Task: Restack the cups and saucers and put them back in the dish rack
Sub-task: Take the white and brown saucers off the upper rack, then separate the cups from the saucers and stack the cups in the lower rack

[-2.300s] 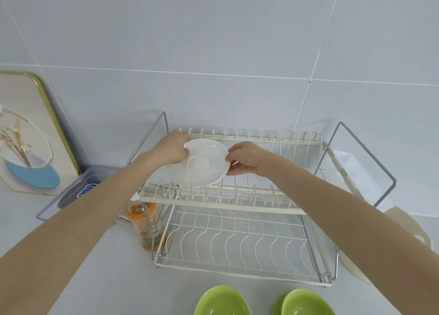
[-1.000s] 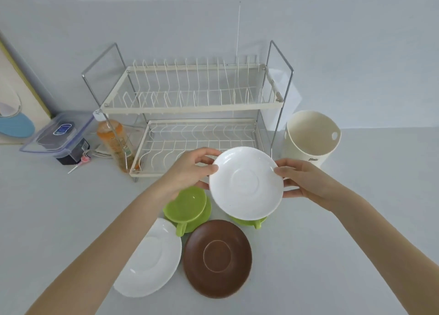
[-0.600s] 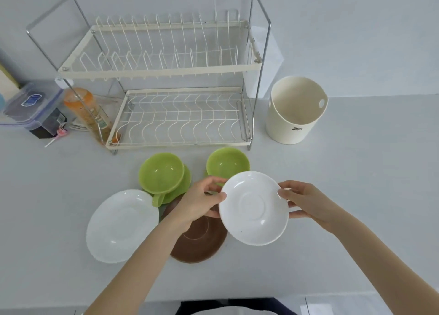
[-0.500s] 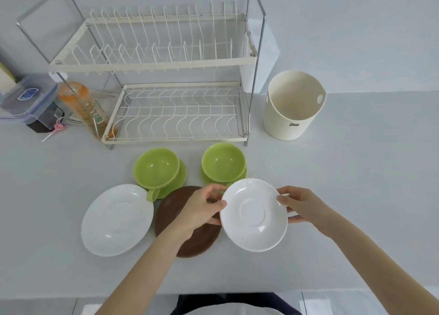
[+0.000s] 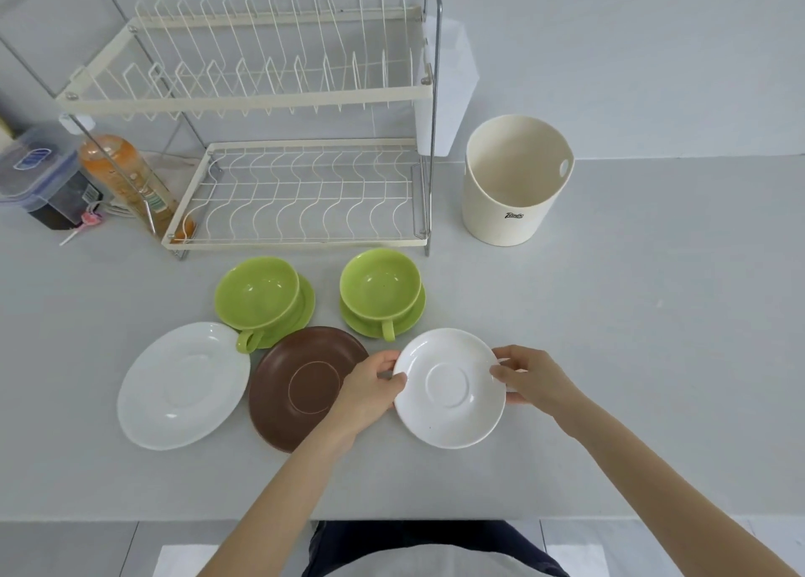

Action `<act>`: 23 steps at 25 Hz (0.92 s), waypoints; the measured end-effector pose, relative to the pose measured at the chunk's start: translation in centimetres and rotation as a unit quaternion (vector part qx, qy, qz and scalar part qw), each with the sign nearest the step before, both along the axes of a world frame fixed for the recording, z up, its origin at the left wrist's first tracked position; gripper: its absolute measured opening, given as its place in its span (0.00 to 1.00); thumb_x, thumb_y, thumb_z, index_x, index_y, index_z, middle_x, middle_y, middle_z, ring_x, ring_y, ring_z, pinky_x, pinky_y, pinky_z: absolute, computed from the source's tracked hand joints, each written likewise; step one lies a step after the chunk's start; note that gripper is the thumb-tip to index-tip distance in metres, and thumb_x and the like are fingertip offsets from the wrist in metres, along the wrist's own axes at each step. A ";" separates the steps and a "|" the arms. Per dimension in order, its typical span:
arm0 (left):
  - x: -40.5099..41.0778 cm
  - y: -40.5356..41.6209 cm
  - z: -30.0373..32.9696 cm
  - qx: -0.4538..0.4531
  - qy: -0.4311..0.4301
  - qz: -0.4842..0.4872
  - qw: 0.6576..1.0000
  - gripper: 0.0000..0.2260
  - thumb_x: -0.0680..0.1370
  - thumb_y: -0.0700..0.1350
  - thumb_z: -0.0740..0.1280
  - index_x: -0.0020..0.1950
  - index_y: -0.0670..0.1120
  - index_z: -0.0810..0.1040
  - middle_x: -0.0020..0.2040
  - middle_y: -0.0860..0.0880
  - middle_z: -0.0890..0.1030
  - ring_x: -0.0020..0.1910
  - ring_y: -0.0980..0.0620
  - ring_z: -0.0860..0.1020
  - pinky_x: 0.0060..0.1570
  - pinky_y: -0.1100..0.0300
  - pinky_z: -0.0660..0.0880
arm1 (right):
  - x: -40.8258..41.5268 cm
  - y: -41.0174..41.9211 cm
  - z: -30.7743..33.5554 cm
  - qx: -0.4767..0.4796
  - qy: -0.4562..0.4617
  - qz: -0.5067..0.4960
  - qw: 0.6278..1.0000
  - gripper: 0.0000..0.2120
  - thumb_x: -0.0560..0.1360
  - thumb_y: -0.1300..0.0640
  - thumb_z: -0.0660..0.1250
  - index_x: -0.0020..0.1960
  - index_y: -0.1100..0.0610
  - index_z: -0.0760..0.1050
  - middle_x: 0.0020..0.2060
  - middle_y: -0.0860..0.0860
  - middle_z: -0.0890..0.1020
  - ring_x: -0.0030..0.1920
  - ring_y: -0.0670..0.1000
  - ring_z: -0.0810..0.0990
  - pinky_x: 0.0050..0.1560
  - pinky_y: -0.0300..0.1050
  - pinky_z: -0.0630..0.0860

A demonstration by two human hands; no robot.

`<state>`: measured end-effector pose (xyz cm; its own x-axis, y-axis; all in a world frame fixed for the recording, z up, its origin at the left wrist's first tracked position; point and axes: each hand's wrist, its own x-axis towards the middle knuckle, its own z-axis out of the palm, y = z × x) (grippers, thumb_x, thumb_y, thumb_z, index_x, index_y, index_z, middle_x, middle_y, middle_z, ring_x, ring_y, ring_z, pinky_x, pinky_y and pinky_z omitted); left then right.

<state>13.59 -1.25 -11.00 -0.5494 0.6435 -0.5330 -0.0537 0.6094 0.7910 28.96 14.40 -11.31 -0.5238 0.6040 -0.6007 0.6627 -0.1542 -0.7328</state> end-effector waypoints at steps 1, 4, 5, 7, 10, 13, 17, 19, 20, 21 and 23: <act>0.1 0.1 -0.1 -0.009 0.035 -0.022 0.999 0.16 0.75 0.39 0.62 0.63 0.45 0.73 0.61 0.47 0.78 0.59 0.48 0.78 0.61 0.52 0.74 | 0.0 0.0 -0.1 0.008 0.000 0.007 1.000 0.14 0.75 0.63 0.62 0.59 0.58 0.77 0.52 0.59 0.81 0.53 0.58 0.81 0.55 0.48 0.79; 0.7 0.4 -0.3 -0.019 0.098 -0.080 0.992 0.17 0.75 0.40 0.62 0.64 0.47 0.72 0.60 0.48 0.79 0.59 0.48 0.77 0.57 0.60 0.70 | 0.0 -0.1 -0.2 0.054 -0.008 0.044 0.998 0.17 0.74 0.65 0.62 0.61 0.55 0.75 0.53 0.56 0.82 0.48 0.54 0.80 0.52 0.44 0.77; 0.9 0.5 -0.4 -0.026 0.114 -0.099 0.988 0.18 0.75 0.40 0.62 0.65 0.47 0.71 0.60 0.47 0.78 0.60 0.48 0.76 0.56 0.60 0.69 | 0.0 -0.2 -0.2 0.074 -0.014 0.062 0.995 0.18 0.73 0.65 0.62 0.62 0.54 0.75 0.53 0.55 0.81 0.47 0.53 0.79 0.51 0.43 0.76; 1.1 0.7 -0.7 -0.051 0.149 -0.130 0.979 0.19 0.75 0.41 0.63 0.66 0.45 0.70 0.61 0.46 0.77 0.61 0.46 0.74 0.57 0.58 0.69 | 0.0 -0.3 -0.3 0.101 -0.020 0.085 0.991 0.20 0.73 0.64 0.62 0.63 0.53 0.74 0.54 0.54 0.81 0.48 0.51 0.78 0.48 0.41 0.74; 1.2 1.0 -1.0 -0.083 0.185 -0.149 0.968 0.21 0.75 0.43 0.62 0.68 0.45 0.67 0.65 0.43 0.73 0.65 0.44 0.70 0.62 0.56 0.67 | 0.0 -0.3 -0.5 0.119 -0.016 0.082 0.989 0.19 0.73 0.64 0.62 0.63 0.53 0.74 0.49 0.52 0.79 0.47 0.51 0.78 0.51 0.43 0.77; 1.4 1.2 -1.0 -0.117 0.221 -0.158 0.955 0.24 0.77 0.45 0.60 0.73 0.43 0.60 0.71 0.43 0.65 0.71 0.44 0.63 0.68 0.57 0.59 | 0.0 -0.1 -0.8 0.141 -0.017 0.085 0.986 0.17 0.73 0.64 0.63 0.61 0.54 0.76 0.43 0.51 0.74 0.45 0.52 0.79 0.48 0.40 0.78; 0.9 1.2 -1.0 -0.112 0.250 -0.161 0.948 0.22 0.77 0.45 0.60 0.71 0.43 0.64 0.69 0.44 0.70 0.67 0.44 0.68 0.65 0.54 0.65 | -0.3 0.1 -0.7 0.142 -0.028 0.091 0.985 0.15 0.73 0.62 0.63 0.59 0.55 0.76 0.43 0.51 0.74 0.47 0.53 0.79 0.54 0.47 0.79; 0.5 1.2 -0.6 -0.093 0.256 -0.146 0.951 0.20 0.77 0.44 0.60 0.69 0.44 0.67 0.66 0.44 0.73 0.65 0.45 0.71 0.62 0.55 0.67 | -0.5 0.2 -0.6 0.147 -0.031 0.094 0.984 0.14 0.74 0.61 0.63 0.59 0.55 0.76 0.42 0.50 0.74 0.47 0.53 0.78 0.54 0.47 0.77; 0.3 1.1 -0.4 -0.087 0.258 -0.136 0.953 0.20 0.77 0.44 0.60 0.69 0.43 0.67 0.66 0.45 0.73 0.65 0.46 0.71 0.62 0.56 0.67 | -0.7 0.2 -0.6 0.151 -0.032 0.095 0.983 0.14 0.74 0.61 0.63 0.59 0.56 0.76 0.44 0.50 0.74 0.47 0.52 0.77 0.51 0.44 0.76; 0.1 1.0 -0.1 -0.081 0.259 -0.129 0.954 0.20 0.77 0.44 0.60 0.69 0.43 0.66 0.67 0.45 0.72 0.66 0.47 0.71 0.63 0.56 0.67 | -0.9 0.2 -0.6 0.159 -0.033 0.096 0.982 0.15 0.74 0.61 0.63 0.60 0.56 0.75 0.45 0.51 0.74 0.47 0.51 0.76 0.49 0.41 0.73; -0.3 0.6 0.3 -0.063 0.261 -0.112 0.957 0.20 0.77 0.44 0.60 0.69 0.44 0.67 0.67 0.45 0.73 0.66 0.48 0.72 0.63 0.56 0.67 | -1.4 0.1 -0.4 0.186 -0.024 0.090 0.978 0.15 0.75 0.60 0.63 0.61 0.57 0.74 0.49 0.50 0.73 0.51 0.50 0.75 0.51 0.37 0.68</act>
